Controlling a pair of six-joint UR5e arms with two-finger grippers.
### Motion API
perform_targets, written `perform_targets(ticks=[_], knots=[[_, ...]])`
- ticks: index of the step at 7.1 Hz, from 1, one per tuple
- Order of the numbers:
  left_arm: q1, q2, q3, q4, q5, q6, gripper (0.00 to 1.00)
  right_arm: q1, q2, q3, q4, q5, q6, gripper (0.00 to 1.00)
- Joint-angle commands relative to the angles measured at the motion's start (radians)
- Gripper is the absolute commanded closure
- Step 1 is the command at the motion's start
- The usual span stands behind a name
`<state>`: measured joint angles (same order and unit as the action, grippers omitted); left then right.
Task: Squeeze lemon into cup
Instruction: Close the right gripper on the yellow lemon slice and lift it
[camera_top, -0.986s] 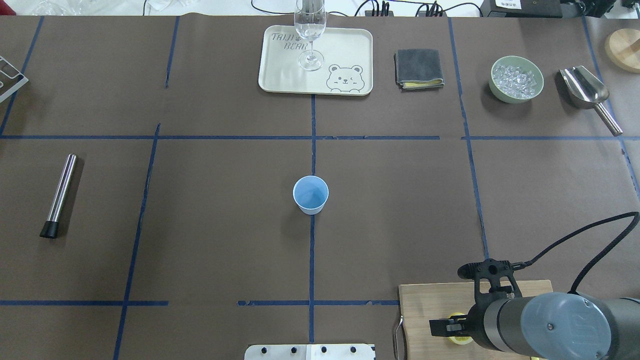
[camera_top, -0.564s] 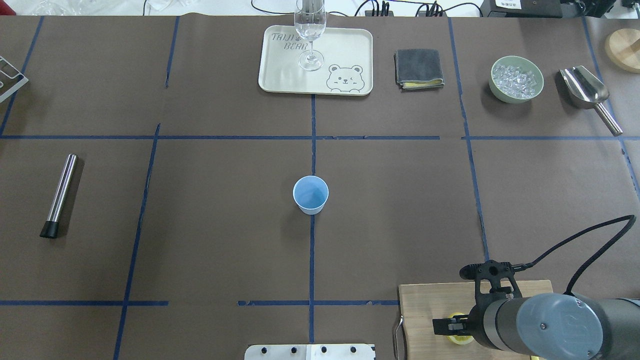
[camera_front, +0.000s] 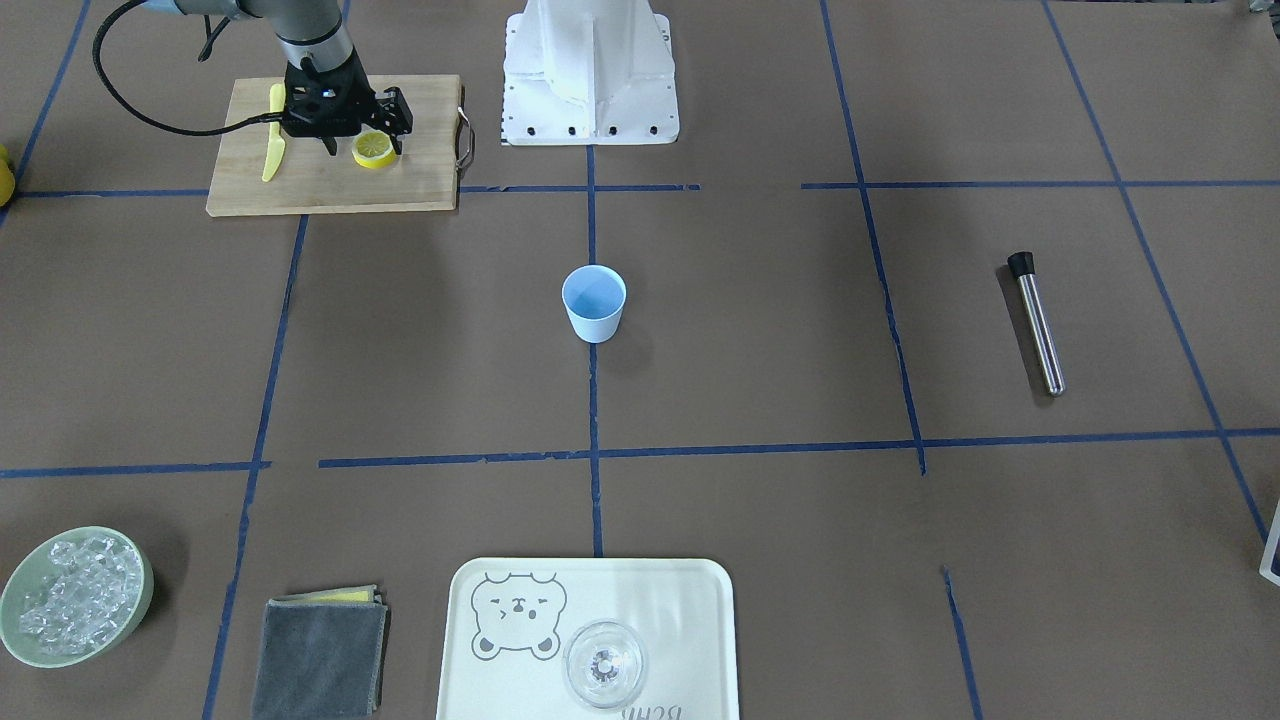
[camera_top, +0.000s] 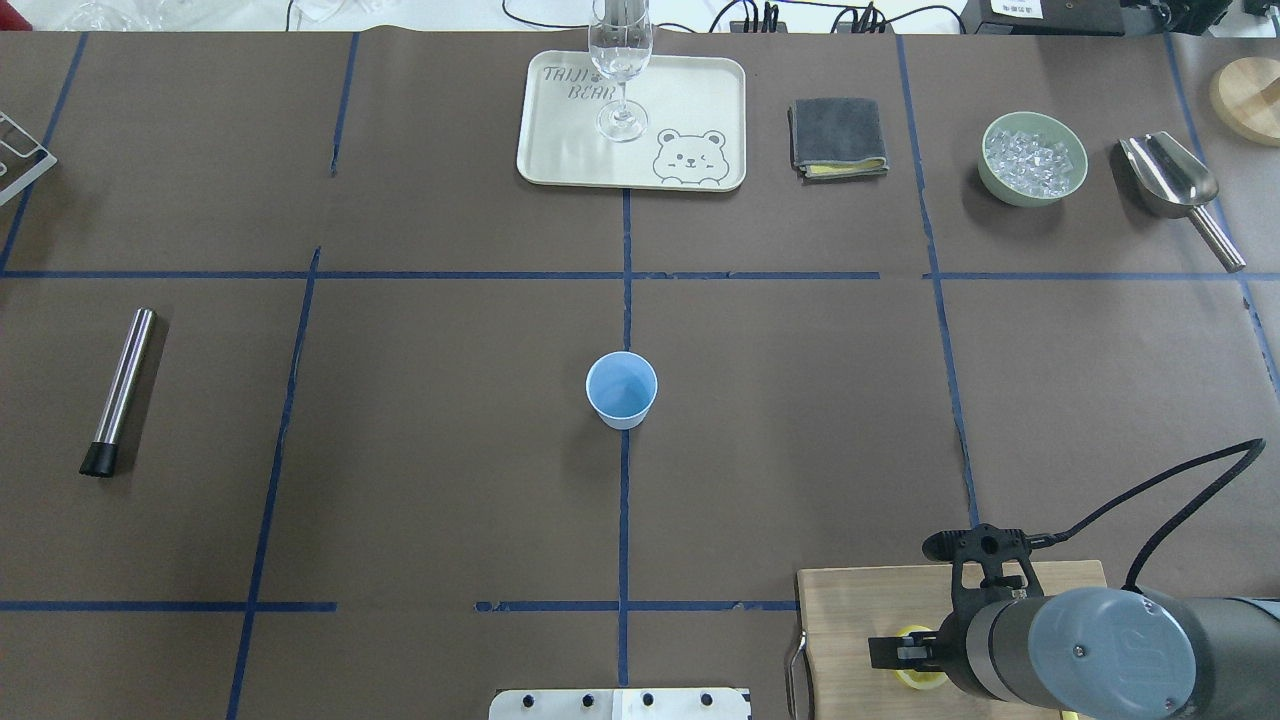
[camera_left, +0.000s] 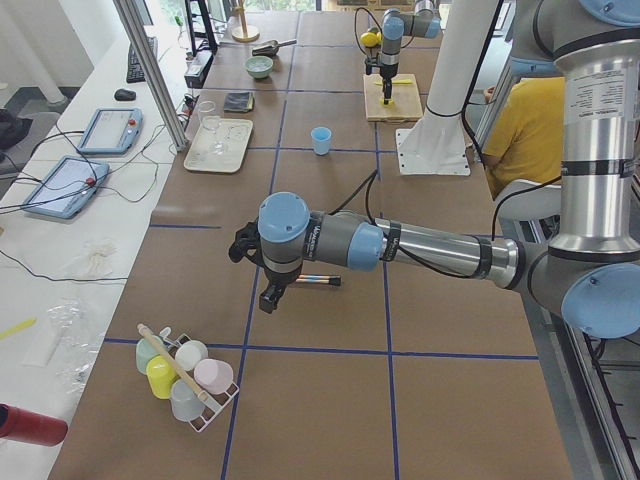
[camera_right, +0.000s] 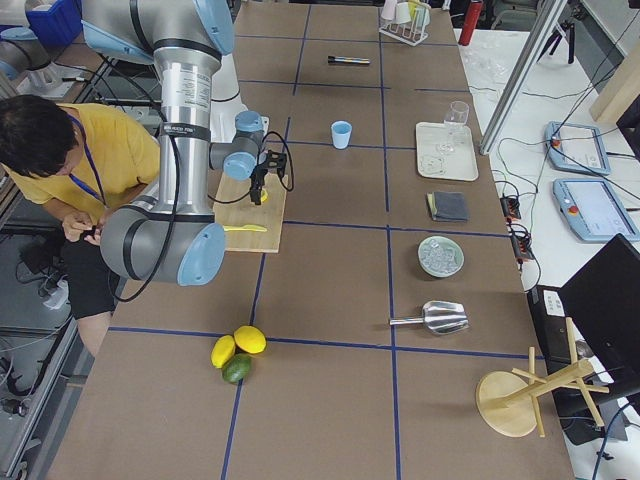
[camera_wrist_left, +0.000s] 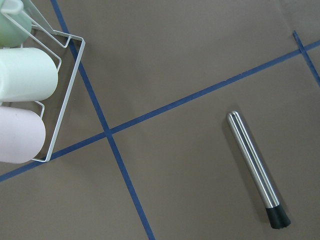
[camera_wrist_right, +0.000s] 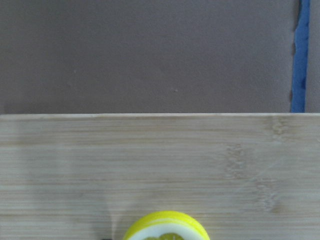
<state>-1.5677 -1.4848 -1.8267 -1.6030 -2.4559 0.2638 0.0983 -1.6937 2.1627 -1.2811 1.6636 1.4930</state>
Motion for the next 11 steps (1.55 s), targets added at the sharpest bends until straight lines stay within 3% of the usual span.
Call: perform_targets(ticks=[1, 5, 7, 11], knots=[[0.000, 0.005, -0.008, 0.000, 0.000, 0.000, 0.00, -0.005, 0.000, -0.004, 0.002, 0.008, 0.000, 0.08], [0.000, 0.005, -0.008, 0.000, 0.000, 0.000, 0.00, -0.017, 0.000, -0.001, 0.003, 0.010, 0.000, 0.20], [0.000, 0.017, -0.011, 0.000, 0.000, 0.002, 0.00, -0.020, 0.002, 0.005, 0.003, 0.008, 0.001, 0.45], [-0.003, 0.017, -0.019, 0.000, 0.000, 0.002, 0.00, -0.019, 0.000, 0.034, 0.003, 0.010, 0.001, 0.48]])
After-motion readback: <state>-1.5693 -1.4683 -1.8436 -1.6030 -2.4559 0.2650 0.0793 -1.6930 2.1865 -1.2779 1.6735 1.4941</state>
